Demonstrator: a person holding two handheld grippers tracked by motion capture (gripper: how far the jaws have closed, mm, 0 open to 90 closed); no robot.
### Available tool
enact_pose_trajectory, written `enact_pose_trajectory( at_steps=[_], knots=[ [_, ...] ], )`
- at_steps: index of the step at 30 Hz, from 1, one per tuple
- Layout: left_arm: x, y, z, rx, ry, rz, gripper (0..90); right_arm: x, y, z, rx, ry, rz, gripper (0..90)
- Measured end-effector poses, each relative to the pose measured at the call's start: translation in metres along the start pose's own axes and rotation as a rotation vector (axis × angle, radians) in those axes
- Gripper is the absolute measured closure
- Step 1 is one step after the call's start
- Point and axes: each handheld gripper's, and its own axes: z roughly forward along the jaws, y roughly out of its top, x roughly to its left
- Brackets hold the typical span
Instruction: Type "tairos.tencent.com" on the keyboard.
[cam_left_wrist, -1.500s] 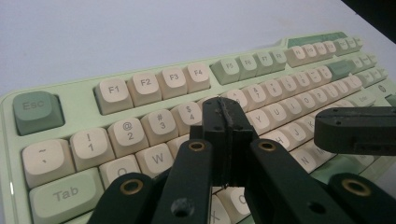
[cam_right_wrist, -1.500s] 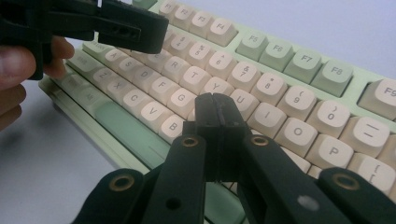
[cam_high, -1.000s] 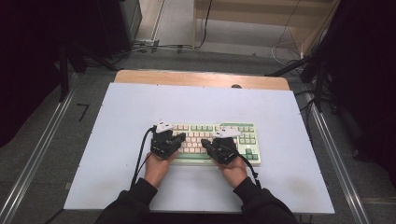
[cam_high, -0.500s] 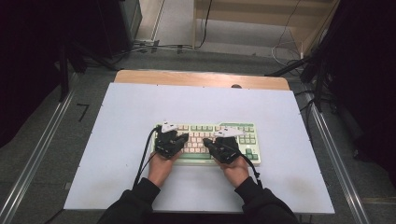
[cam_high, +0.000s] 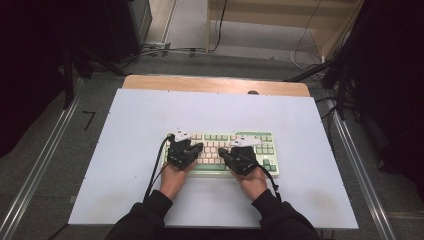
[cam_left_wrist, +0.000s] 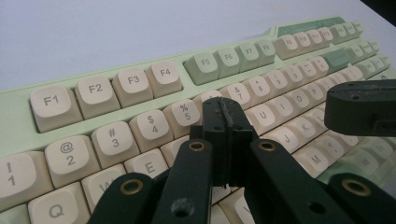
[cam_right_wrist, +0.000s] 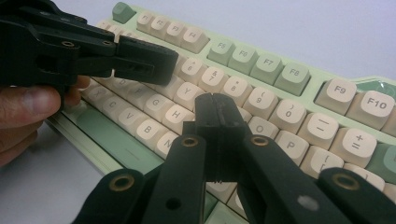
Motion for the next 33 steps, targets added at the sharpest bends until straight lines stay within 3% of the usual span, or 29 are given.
enact_pose_trajectory(
  at_steps=[5, 14, 33],
  knots=[
    [0.000, -0.001, 0.002, 0.019, -0.007, 0.001, 90.0, 0.000, 0.000, 0.000, 0.001, 0.000, 0.000, 87.7],
    [-0.001, 0.003, -0.008, -0.024, -0.015, -0.008, 90.0, -0.002, 0.000, -0.001, -0.001, -0.005, 0.005, 87.7],
    [0.006, 0.000, -0.023, -0.044, -0.009, -0.015, 90.0, -0.011, -0.009, -0.011, 0.014, -0.023, 0.015, 87.6]
  ],
)
